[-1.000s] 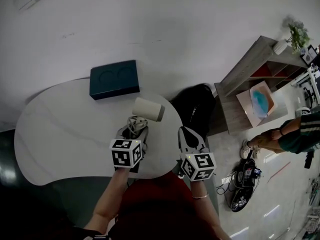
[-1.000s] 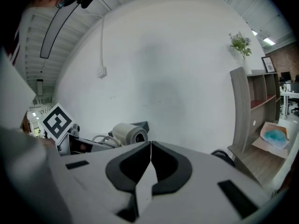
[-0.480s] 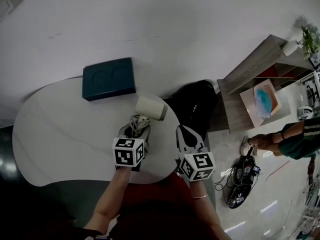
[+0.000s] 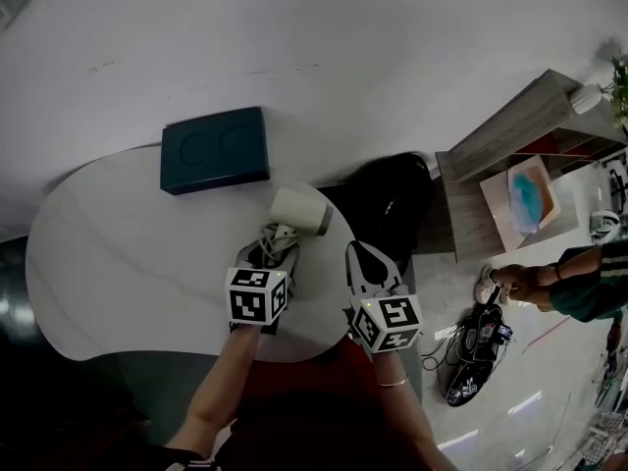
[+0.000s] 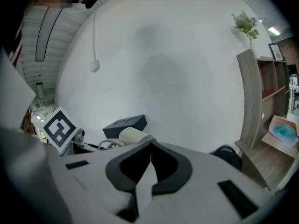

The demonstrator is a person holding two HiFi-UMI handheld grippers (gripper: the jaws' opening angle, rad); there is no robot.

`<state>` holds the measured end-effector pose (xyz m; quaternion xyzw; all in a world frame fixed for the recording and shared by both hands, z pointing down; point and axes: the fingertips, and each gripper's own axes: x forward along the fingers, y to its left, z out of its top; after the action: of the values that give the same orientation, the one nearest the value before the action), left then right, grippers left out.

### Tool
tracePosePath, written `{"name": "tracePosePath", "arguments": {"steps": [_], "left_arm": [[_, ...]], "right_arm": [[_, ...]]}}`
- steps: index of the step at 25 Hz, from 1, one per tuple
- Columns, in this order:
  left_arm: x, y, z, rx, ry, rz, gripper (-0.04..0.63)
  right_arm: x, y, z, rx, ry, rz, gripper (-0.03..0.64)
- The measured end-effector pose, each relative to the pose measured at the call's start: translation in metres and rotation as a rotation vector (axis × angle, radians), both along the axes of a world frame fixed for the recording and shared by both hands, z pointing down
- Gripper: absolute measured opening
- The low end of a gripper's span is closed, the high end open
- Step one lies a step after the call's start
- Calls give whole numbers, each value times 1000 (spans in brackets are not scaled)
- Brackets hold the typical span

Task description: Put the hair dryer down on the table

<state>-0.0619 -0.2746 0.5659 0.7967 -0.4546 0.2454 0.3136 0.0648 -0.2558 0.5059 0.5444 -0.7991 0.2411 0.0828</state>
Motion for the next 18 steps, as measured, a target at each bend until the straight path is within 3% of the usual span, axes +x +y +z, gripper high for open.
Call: {"name": "tracePosePath", "arguments": {"steps": [18], "left_arm": [[1, -3, 12, -25, 1, -10, 215]], "right_arm": [[-5, -4, 4, -11, -5, -8, 15]]}}
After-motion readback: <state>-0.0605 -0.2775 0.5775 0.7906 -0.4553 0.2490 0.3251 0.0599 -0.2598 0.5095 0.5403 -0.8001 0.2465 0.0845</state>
